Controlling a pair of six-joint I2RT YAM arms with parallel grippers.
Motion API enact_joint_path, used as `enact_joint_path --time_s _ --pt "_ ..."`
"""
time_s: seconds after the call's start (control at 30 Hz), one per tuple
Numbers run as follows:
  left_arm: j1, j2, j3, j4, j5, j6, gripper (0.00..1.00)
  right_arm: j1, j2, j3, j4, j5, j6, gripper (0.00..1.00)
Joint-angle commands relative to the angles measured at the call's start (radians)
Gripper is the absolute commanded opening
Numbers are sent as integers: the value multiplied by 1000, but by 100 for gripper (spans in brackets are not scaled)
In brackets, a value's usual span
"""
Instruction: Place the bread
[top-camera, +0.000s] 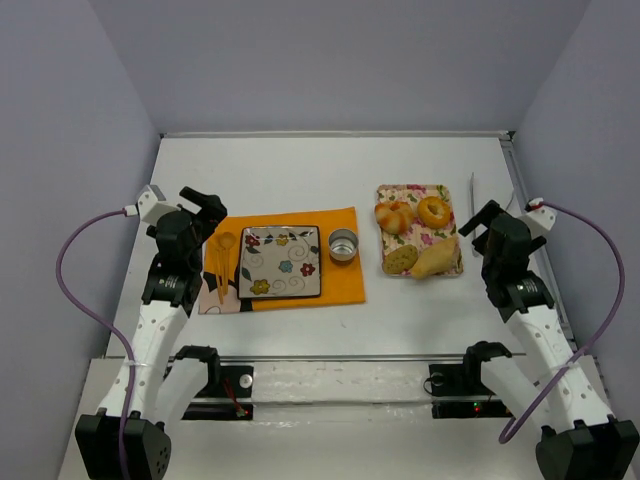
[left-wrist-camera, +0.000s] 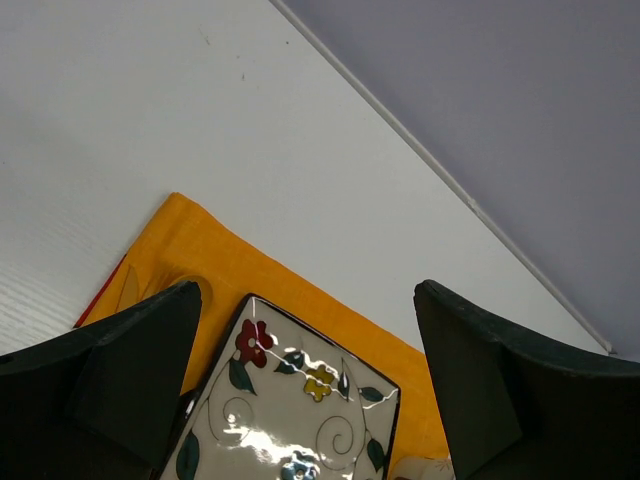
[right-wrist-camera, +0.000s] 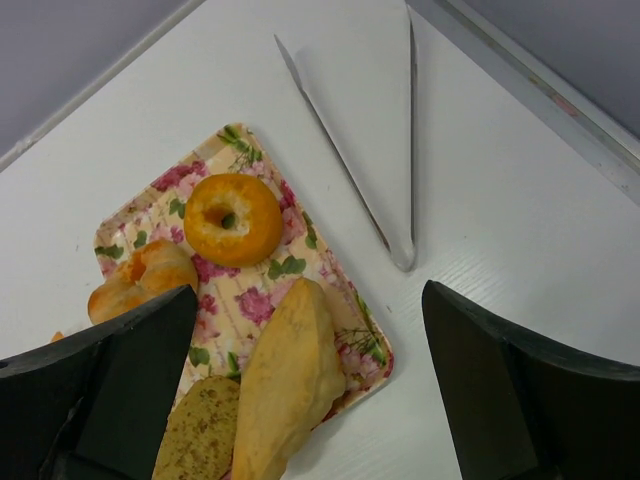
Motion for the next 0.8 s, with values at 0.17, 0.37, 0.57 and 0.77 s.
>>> enact_joint_path --time_s 0.17,0.37,0.57,0.77 --pt "6 2 8 54 -15 15 99 -6 107 -10 23 135 13 100" --pt "6 1 8 56 -14 18 99 -61 280 56 3 107 11 100" --pt "6 -2 3 60 -22 15 99 -195 479 117 6 -74 -26 100" --pt "6 8 6 66 -11 18 99 -259 659 195 37 -154 -58 100"
